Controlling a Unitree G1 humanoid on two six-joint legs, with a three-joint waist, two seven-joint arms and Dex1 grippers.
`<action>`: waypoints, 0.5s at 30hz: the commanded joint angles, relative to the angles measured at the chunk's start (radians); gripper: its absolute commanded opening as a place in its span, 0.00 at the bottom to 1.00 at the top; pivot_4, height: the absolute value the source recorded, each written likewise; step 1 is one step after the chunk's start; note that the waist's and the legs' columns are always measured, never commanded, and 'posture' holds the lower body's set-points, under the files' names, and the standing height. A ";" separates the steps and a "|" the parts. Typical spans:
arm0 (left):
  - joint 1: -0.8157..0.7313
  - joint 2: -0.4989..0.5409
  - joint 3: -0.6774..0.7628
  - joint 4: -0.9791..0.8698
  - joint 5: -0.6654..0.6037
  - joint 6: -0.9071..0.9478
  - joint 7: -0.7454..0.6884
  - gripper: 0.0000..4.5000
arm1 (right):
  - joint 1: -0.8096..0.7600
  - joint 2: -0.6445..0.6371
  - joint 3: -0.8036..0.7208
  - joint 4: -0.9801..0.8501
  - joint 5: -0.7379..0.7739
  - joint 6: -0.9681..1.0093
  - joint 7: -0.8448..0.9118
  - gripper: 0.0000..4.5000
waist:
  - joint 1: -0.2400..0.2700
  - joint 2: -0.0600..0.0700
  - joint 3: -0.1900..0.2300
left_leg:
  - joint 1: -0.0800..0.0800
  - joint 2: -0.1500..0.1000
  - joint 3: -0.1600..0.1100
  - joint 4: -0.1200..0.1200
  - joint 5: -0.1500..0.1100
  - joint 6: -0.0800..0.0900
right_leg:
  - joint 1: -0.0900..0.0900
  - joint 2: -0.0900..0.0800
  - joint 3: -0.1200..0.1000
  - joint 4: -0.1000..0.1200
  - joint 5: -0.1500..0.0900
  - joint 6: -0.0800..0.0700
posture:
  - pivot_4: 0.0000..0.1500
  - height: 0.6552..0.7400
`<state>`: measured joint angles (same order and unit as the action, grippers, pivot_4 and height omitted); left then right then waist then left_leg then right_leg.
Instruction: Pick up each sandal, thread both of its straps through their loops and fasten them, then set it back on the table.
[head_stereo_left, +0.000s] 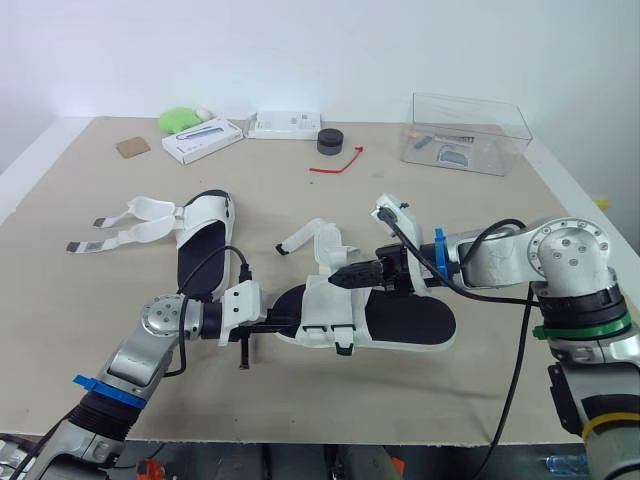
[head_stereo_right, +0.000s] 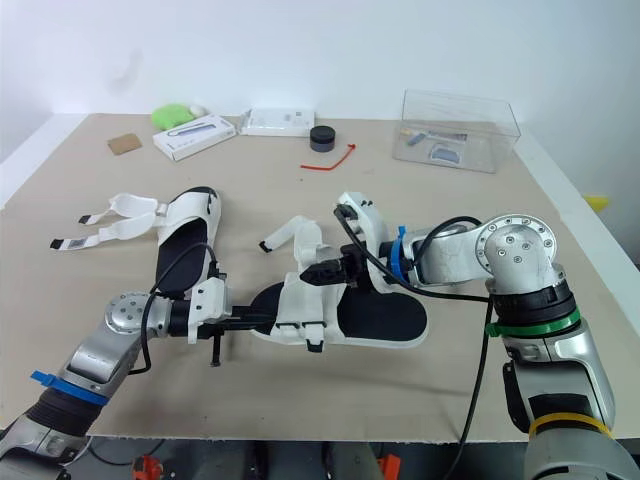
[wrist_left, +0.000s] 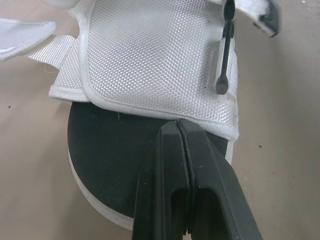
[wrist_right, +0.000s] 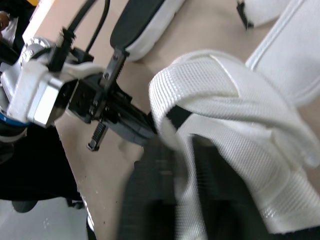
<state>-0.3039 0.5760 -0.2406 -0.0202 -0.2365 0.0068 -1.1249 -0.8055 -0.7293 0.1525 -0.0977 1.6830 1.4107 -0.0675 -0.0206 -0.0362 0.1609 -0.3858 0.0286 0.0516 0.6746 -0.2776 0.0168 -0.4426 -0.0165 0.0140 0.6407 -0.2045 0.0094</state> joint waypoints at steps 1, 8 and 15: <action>0.021 0.015 -0.021 0.024 0.042 0.019 0.001 0.00 | 0.016 -0.028 -0.013 -0.070 0.055 -0.005 -0.013 0.01 | 0.000 0.000 0.000 | 0.000 0.000 0.000 0.000 0.000 0.000 | 0.000 0.000 0.000 0.000 0.000 0.000 | 1.00 1.00; 0.016 0.015 -0.021 0.029 0.044 0.017 0.002 0.00 | 0.082 -0.067 0.010 -0.171 0.081 -0.032 -0.034 0.01 | 0.000 0.000 0.000 | 0.000 0.000 0.000 0.000 0.000 0.000 | 0.000 0.000 0.000 0.000 0.000 0.000 | 1.00 1.00; 0.010 0.015 -0.025 0.034 0.046 0.016 -0.001 0.00 | 0.118 -0.107 0.057 -0.230 0.165 -0.089 -0.069 0.01 | 0.000 0.000 0.000 | 0.000 0.000 0.000 0.000 0.000 0.000 | 0.000 0.000 0.000 0.000 0.000 0.001 | 1.00 1.00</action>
<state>-0.3082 0.5759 -0.2448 -0.0191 -0.2355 0.0061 -1.1221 -0.6833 -0.8160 0.2033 -0.2908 1.7943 1.3402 -0.1277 -0.0208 -0.0364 0.1608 -0.3857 0.0286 0.0517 0.6746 -0.2776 0.0168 -0.4426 -0.0164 0.0141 0.6405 -0.2049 0.0100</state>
